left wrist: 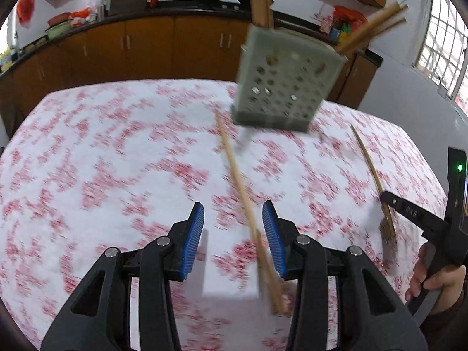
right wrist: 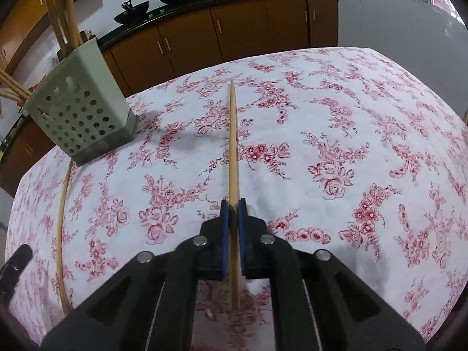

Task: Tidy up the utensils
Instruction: 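Close the right tool on a chopstick while the left tool grasps another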

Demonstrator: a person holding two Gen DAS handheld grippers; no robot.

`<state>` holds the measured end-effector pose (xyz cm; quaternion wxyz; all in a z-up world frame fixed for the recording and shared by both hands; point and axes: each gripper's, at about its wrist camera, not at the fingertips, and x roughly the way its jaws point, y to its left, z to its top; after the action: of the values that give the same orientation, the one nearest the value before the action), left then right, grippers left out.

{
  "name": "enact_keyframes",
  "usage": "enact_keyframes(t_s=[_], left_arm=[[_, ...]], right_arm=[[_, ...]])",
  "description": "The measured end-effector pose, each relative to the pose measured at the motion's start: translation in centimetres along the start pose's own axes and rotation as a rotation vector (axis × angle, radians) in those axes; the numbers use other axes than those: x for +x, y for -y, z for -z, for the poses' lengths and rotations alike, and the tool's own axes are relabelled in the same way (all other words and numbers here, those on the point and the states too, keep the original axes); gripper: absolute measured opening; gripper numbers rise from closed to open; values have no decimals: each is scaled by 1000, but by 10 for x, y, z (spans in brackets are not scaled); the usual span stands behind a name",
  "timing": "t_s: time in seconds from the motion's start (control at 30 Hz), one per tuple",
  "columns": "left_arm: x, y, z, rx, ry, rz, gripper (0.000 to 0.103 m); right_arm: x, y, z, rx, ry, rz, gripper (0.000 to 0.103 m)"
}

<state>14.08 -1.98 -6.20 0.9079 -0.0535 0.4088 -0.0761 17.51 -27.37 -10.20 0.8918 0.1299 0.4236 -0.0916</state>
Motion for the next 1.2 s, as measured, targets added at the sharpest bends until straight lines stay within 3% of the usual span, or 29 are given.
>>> enact_keyframes(t_s=[0.2, 0.37, 0.63, 0.73, 0.87, 1.2], left_arm=[[27, 18, 11, 20, -69, -43, 41], [32, 15, 11, 37, -56, -101, 9], [41, -45, -13, -41, -39, -214, 8], [44, -61, -21, -39, -39, -217, 8], [49, -64, -25, 21, -30, -218, 8], [51, -60, -28, 25, -30, -213, 10]], right_arm=[[-2, -3, 3, -25, 5, 6, 8], [-1, -8, 4, -48, 4, -8, 8], [3, -34, 3, -133, -5, -58, 8], [6, -44, 2, -155, -4, -61, 8], [10, -50, 0, -186, 9, -43, 8], [11, -49, -1, -190, 8, -41, 8]])
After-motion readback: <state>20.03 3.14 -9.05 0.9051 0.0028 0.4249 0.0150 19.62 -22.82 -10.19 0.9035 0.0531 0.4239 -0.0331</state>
